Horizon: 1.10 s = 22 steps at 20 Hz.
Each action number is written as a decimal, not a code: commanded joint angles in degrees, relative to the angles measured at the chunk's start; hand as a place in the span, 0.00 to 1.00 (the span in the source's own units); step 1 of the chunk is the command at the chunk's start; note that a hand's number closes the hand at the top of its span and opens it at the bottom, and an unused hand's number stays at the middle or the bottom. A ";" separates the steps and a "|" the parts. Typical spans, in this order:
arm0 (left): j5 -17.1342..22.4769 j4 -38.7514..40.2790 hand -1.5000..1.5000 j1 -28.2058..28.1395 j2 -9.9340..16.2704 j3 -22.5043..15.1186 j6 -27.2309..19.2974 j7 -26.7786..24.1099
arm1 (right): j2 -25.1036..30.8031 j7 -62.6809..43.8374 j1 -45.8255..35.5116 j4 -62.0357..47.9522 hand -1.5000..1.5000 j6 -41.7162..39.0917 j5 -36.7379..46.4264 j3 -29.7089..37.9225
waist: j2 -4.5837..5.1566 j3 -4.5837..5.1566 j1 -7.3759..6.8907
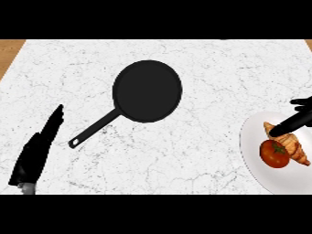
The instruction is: Pick the tomato from the plate and place it in the pan
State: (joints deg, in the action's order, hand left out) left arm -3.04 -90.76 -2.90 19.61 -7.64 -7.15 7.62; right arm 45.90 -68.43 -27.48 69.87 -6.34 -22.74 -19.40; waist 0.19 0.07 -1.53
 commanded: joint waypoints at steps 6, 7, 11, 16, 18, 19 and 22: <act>-1.50 -0.30 0.50 -0.82 -1.24 -0.58 -0.50 -1.14 | -3.11 -12.60 -4.84 -6.71 0.00 -4.08 -1.94 -6.60 | -0.02 0.02 0.29; -0.51 -0.43 0.50 -1.11 -0.53 0.53 0.17 -0.54 | -2.96 -13.67 -5.52 -6.94 0.00 -3.71 -2.46 -6.68 | -0.09 0.03 0.35; -0.14 -0.18 0.50 0.57 -0.99 0.93 0.62 1.85 | -2.93 -11.70 -4.73 -8.32 0.00 -3.57 -2.43 -8.25 | -0.12 -0.02 0.99; -1.63 -1.24 0.50 0.14 -1.55 0.37 0.10 2.00 | -4.68 -10.91 -4.14 -9.69 0.00 -2.59 -3.36 -10.21 | -0.16 -0.04 0.88; -0.04 -3.16 0.50 -2.14 -0.10 1.55 1.72 1.47 | -5.62 -14.23 -5.64 -8.60 0.00 -0.56 -3.58 -11.51 | -0.35 0.01 0.55; -0.88 -1.10 0.50 -0.09 -1.15 1.69 0.65 1.28 | -4.91 -11.18 -6.40 -12.70 0.00 -3.46 -3.28 -11.03 | -0.09 -0.03 0.60; -1.05 -4.14 0.50 -1.61 -1.20 1.56 0.68 2.76 | -6.30 -11.32 -5.35 -10.44 0.00 -1.70 -3.60 -11.81 | -0.29 -0.04 0.92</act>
State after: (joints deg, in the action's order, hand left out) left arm -4.00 -92.13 -3.62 18.41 -6.24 -6.53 8.64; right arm 41.53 -68.55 -31.65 59.48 -7.22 -26.16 -30.72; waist -0.09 0.22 -0.63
